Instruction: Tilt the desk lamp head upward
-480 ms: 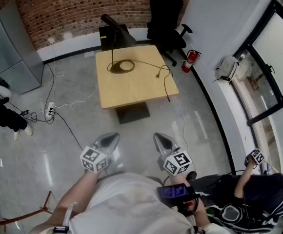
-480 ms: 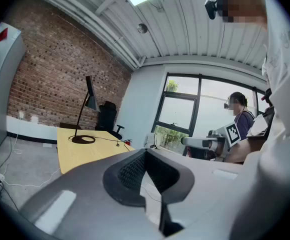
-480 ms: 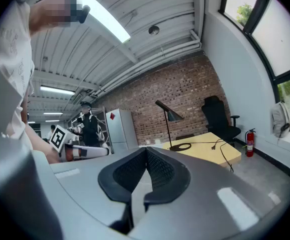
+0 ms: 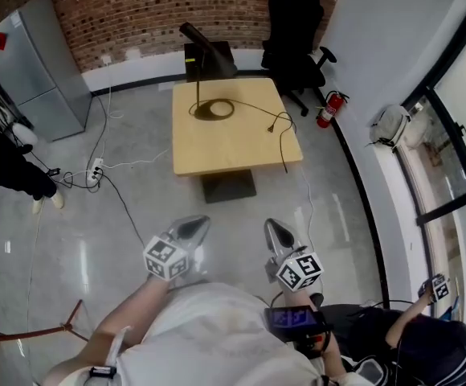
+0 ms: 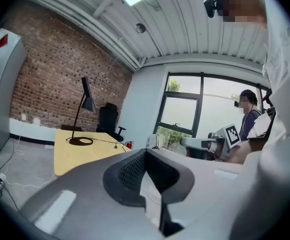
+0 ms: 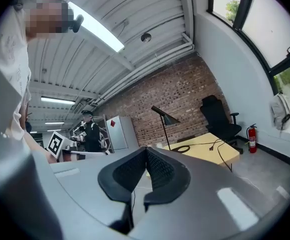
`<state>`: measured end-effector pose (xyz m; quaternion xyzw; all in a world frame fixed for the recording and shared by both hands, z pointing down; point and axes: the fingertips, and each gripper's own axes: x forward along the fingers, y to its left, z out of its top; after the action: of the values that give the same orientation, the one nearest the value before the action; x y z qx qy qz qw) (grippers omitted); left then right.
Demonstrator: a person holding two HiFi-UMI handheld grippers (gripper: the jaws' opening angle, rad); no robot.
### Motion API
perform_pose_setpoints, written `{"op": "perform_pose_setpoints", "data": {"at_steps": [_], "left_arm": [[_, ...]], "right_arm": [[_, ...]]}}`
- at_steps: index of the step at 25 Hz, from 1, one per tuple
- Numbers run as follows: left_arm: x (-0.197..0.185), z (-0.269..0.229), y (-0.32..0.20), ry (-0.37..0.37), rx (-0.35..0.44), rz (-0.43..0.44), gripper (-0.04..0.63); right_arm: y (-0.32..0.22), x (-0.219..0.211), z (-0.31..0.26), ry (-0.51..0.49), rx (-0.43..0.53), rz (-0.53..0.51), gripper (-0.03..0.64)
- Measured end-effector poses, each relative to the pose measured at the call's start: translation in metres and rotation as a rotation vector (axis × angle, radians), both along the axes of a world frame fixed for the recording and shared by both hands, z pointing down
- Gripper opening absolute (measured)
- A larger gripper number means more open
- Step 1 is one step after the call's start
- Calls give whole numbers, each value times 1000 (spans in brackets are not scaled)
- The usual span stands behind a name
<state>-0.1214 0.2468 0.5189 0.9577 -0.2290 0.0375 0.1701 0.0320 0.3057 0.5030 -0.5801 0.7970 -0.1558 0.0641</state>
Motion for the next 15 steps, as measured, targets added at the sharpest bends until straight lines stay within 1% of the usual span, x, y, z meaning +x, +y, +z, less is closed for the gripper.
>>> {"op": "perform_pose_setpoints", "data": {"at_steps": [7, 12, 15], "left_arm": [[12, -4, 8, -6, 6, -20, 1], [29, 0, 23, -13, -16, -14, 2], [44, -1, 28, -13, -11, 5, 1]], "right_arm": [[4, 18, 2, 0, -6, -14, 12], [19, 38, 7, -2, -24, -5, 12], [24, 54, 12, -1, -24, 2, 12]]}}
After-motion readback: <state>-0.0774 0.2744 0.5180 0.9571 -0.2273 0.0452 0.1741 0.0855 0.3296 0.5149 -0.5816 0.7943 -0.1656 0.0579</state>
